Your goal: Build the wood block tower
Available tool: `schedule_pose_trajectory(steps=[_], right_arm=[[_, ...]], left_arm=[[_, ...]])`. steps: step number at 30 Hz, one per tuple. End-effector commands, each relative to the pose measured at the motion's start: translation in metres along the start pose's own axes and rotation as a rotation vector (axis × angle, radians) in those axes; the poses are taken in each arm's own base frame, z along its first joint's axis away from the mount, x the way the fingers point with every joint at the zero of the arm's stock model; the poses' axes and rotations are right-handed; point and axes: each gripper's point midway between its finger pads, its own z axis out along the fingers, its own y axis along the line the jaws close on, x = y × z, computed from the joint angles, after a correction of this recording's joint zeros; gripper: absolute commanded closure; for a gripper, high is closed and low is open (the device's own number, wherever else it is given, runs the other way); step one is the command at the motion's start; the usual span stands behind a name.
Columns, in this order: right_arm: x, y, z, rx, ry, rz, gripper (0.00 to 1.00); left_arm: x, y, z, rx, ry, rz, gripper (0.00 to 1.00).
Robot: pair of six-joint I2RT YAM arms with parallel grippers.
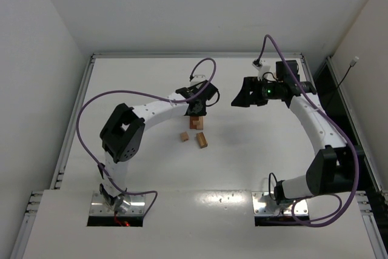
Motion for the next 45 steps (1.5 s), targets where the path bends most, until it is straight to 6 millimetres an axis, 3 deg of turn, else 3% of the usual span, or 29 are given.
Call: schedule_pose_trajectory(steps=[1, 36, 41, 45], right_arm=[[-0.007, 0.004, -0.001, -0.019, -0.033, -0.028, 0.25], [-0.006, 0.005, -0.001, -0.028, -0.032, -0.028, 0.24], [-0.006, 0.005, -0.001, -0.028, -0.032, -0.028, 0.24], [-0.005, 0.004, 0.001, -0.028, -0.025, -0.022, 0.24]], left_arm=[[-0.015, -0.008, -0.005, 0.015, -0.039, -0.011, 1.0], [0.01, -0.015, 0.007, 0.021, 0.013, 0.025, 1.0], [0.014, -0.014, 0.008, 0.023, 0.025, 0.038, 0.82], [0.014, -0.016, 0.008, 0.035, 0.025, 0.034, 0.82]])
